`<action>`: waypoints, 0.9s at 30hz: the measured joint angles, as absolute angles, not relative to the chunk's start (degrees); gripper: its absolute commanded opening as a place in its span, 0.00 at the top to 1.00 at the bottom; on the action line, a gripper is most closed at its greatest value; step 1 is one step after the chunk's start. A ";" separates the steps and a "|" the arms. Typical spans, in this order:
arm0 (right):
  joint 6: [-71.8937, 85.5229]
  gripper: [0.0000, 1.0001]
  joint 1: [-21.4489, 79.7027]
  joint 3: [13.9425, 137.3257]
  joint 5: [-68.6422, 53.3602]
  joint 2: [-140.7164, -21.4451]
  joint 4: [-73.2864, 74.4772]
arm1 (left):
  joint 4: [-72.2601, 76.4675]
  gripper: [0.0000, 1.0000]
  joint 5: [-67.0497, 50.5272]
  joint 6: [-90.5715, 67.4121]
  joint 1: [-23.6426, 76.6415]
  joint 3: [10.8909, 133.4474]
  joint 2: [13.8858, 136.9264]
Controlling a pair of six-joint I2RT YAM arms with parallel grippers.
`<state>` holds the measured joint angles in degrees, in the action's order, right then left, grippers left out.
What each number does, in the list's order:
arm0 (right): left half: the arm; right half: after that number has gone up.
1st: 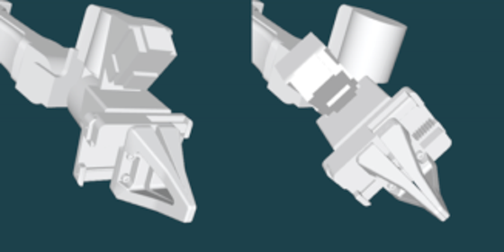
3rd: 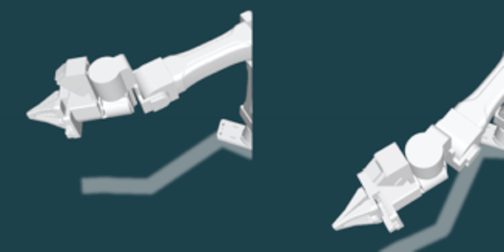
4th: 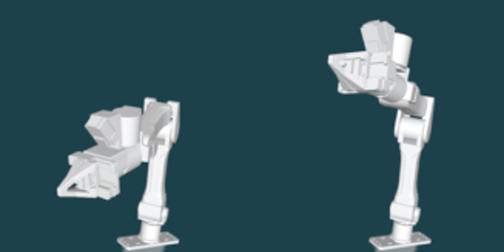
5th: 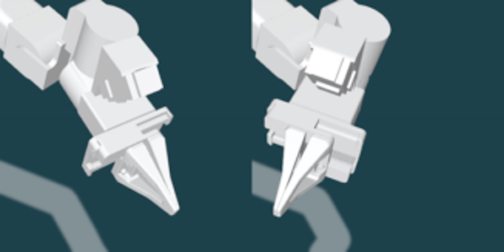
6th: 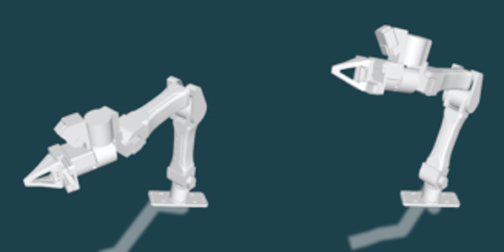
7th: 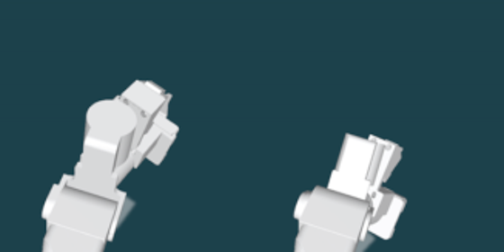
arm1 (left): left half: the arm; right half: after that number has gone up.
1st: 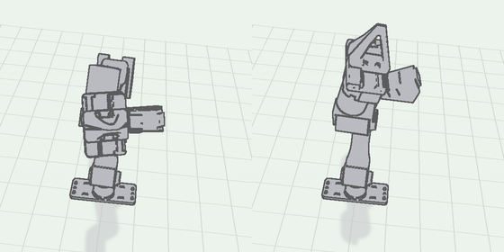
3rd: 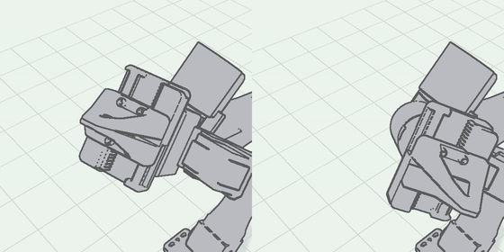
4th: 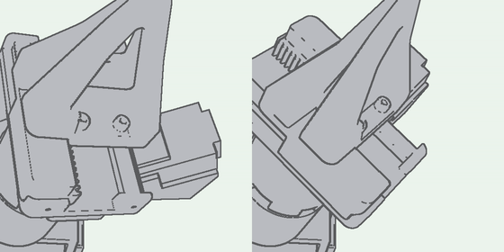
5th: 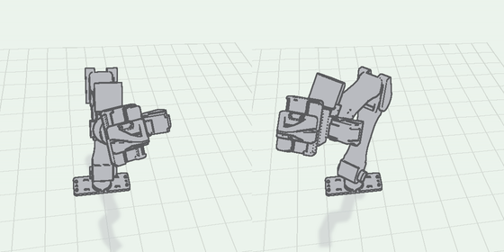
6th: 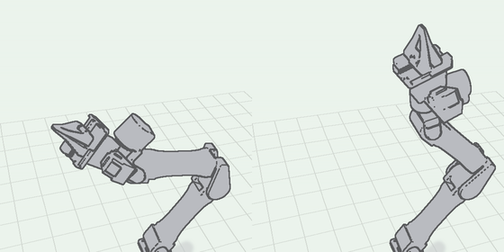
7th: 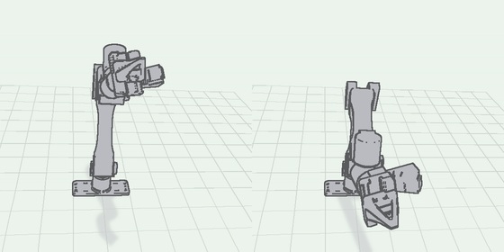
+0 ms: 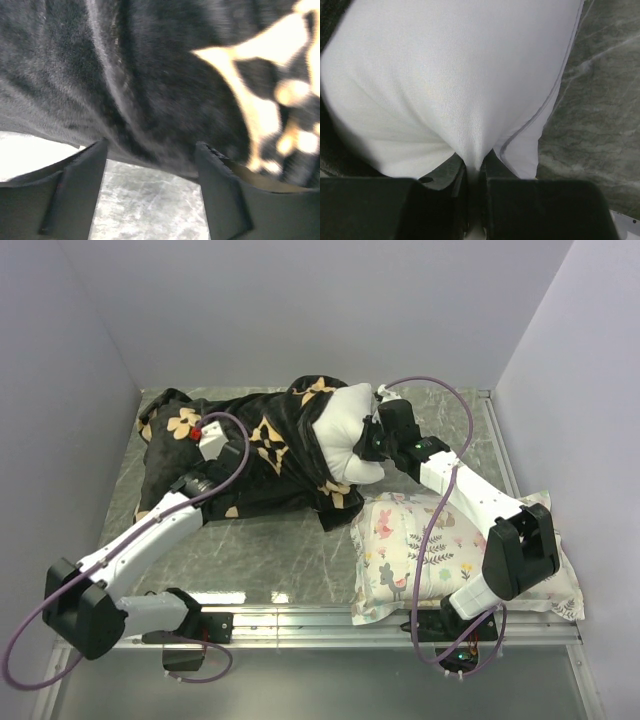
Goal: Remove the pillowcase from the pillow
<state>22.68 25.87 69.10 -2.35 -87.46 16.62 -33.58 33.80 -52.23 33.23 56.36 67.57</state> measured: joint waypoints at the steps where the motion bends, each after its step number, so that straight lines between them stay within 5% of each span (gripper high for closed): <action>1: 22.68 1.00 25.87 69.10 -2.35 -87.46 16.62 | -33.61 0.32 33.80 -52.25 32.84 56.36 68.64; 2: 22.68 1.00 25.87 69.10 -2.33 -87.46 16.64 | -33.50 0.38 33.78 -52.23 32.32 56.36 69.78; 3: 22.68 1.00 25.87 69.10 -2.35 -87.46 16.69 | -33.26 0.57 33.63 -52.21 31.57 56.36 70.96; 5: 22.65 1.00 25.91 69.10 -2.11 -87.46 16.75 | -32.80 0.70 33.19 -51.57 30.52 56.36 72.07; 6: 22.65 1.00 25.93 69.10 -1.96 -87.46 16.78 | -32.62 0.87 33.15 -51.72 30.11 56.38 72.23; 8: 22.65 1.00 25.91 69.12 -1.78 -87.46 16.82 | -32.80 0.99 33.06 -51.51 29.34 56.82 72.18; 17: 23.77 1.00 21.63 77.19 -4.51 -87.48 22.44 | -35.44 1.00 32.84 -48.69 23.62 61.39 68.47; 27: 27.55 1.00 8.05 85.95 -14.94 -87.79 30.35 | -34.98 1.00 22.11 -46.98 5.65 64.58 63.18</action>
